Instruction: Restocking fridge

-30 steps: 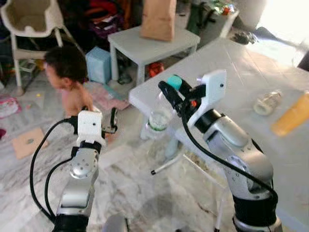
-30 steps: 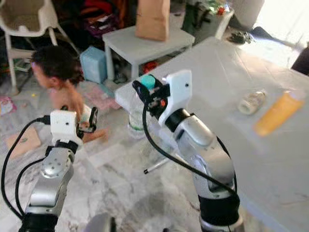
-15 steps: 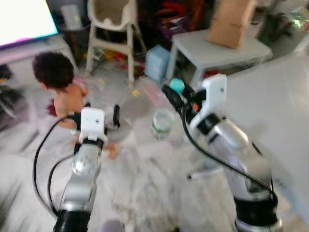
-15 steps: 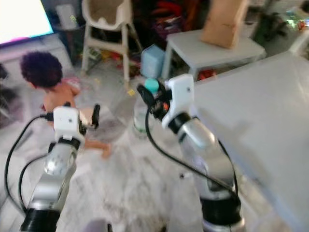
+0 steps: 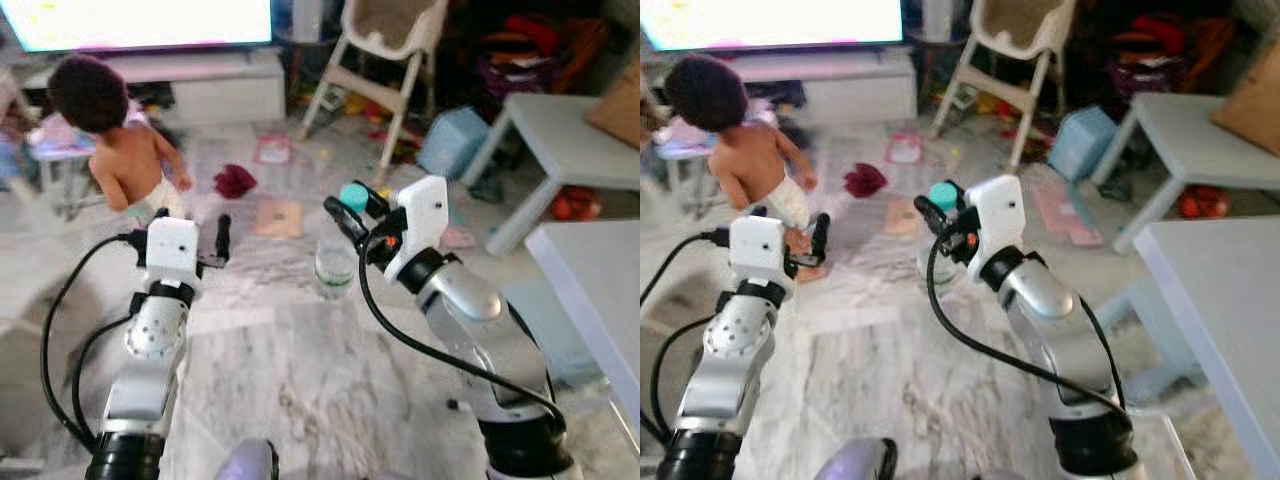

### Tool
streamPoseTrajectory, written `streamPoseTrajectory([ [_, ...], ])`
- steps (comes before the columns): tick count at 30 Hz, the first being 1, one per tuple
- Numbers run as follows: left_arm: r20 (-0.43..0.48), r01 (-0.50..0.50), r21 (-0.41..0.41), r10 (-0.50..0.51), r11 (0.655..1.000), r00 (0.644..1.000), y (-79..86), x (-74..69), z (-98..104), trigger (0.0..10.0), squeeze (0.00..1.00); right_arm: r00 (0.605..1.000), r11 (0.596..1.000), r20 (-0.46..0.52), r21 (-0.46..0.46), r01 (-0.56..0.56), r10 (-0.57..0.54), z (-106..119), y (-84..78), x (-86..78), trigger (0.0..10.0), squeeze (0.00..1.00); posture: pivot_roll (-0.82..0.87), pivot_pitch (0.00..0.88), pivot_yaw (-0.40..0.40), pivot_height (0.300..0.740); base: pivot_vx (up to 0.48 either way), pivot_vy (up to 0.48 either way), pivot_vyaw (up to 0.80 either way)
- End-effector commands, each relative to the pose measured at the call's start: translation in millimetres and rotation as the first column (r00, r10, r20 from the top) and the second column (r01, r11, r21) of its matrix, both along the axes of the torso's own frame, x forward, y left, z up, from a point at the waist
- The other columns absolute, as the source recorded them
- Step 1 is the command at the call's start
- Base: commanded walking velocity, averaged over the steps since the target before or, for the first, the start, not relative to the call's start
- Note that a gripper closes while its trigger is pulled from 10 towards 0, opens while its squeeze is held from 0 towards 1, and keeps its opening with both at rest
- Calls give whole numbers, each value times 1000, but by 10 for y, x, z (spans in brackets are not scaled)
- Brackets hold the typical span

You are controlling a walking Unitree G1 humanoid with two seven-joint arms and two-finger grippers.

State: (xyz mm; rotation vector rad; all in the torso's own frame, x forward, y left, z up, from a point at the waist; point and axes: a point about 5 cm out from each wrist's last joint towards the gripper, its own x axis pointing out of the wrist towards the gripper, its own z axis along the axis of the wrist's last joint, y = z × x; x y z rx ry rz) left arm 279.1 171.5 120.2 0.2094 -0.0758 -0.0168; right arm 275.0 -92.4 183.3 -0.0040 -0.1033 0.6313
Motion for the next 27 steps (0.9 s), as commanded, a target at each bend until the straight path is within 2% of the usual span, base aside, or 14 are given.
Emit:
streamPoseTrajectory([
  [1,8,-14,13,14,1000,1000,8,-51,10,10000,0,997,998,44,-23,63,-62,10,-115,26,10000,0,33,30,-31,740,0,0,800],
  [5,4,-45,21,45,999,999,69,-143,-11,10000,0,988,988,25,-17,155,-154,-95,-215,19,10000,0,41,15,-29,740,0,0,800],
  [8,-11,-31,24,31,999,999,67,-192,-37,10000,0,968,968,20,-16,251,-250,-225,-268,-30,10000,0,57,6,-42,740,0,0,800],
  [15,9,-77,19,77,997,997,124,-123,17,10000,0,924,924,-27,-1,382,-382,-376,-363,-15,10000,0,56,5,-46,740,0,239,800],
  [21,2,-72,14,72,997,997,81,-124,13,10000,0,951,950,10,-24,310,-310,-366,-304,-9,10000,0,48,18,-55,740,0,314,800],
  [27,-7,-88,5,88,996,996,88,-145,-8,10000,0,946,946,9,-8,324,-324,-343,-302,41,10000,0,54,28,-61,740,0,459,800],
])
